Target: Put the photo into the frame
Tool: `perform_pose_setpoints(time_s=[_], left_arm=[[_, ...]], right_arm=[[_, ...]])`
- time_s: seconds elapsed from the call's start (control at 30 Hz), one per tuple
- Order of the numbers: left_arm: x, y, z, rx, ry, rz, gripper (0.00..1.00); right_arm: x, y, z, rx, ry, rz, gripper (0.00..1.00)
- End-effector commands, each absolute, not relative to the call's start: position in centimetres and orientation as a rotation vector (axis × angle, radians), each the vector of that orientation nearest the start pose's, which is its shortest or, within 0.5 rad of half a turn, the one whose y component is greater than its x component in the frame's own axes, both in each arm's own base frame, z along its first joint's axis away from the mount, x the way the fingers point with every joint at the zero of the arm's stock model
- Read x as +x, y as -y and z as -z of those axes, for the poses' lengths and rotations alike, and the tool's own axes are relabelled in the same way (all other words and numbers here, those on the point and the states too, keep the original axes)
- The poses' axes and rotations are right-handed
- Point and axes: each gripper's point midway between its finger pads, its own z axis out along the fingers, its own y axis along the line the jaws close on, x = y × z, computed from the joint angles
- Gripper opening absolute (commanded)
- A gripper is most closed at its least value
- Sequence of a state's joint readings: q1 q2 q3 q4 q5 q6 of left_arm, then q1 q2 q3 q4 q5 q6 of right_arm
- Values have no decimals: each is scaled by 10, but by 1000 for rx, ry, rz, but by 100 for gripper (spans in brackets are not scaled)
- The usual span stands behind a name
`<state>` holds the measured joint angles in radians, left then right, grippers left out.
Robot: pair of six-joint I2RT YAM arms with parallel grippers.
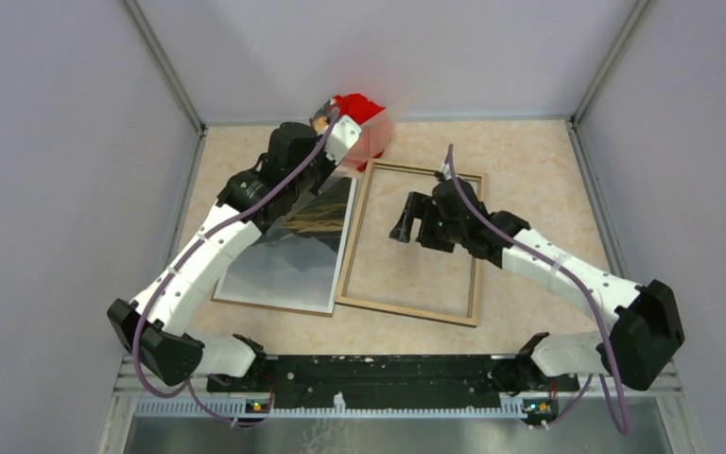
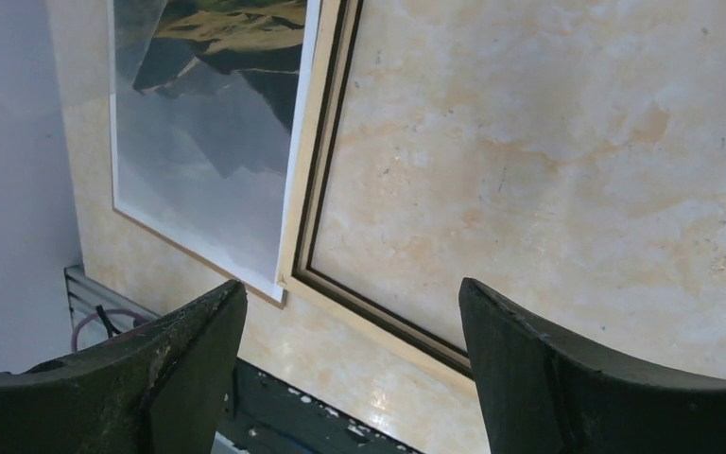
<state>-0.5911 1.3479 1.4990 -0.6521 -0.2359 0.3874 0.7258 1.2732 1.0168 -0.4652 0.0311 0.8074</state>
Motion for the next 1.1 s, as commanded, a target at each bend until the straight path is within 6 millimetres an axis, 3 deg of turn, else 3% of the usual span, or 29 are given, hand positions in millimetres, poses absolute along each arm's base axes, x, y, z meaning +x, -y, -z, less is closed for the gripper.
perform_pose_setpoints(time_s=[0.0,0.13,0.23,0.27,0.33,0.4,0.5,0.73,0.83,0.9,1.0,1.07], left_arm=[[340,186,-317,857,-1847,25,0],[298,228,-237,1036,-2029,387,0],[276,247,-190,1080,-2190,576,2],[271,252,-173,1093,-2253,627,5],[256,259,-155,1119,-2345,736,31],[246,268,-148,1124,-2393,842,43],[236,278,-152,1112,-2385,964,55],[231,278,-157,1117,-2362,999,54],[241,272,-162,1103,-2369,939,57],[262,263,-175,1064,-2348,848,60],[317,230,-190,947,-2298,672,64],[366,186,-189,818,-2309,539,64]], right_arm=[[263,-272,-174,124,-2395,-847,83],[262,-265,-159,233,-2382,-930,84],[255,-258,-149,340,-2356,-1010,85],[251,-255,-146,378,-2342,-1040,85],[245,-246,-139,453,-2311,-1079,86],[238,-237,-128,525,-2284,-1106,87],[236,-231,-118,610,-2239,-1172,88],[243,-241,-89,721,-2243,-1254,88],[248,-244,-76,749,-2270,-1235,88],[251,-245,-72,763,-2275,-1220,88],[255,-245,-68,788,-2267,-1216,87],[258,-247,-67,799,-2257,-1218,85]])
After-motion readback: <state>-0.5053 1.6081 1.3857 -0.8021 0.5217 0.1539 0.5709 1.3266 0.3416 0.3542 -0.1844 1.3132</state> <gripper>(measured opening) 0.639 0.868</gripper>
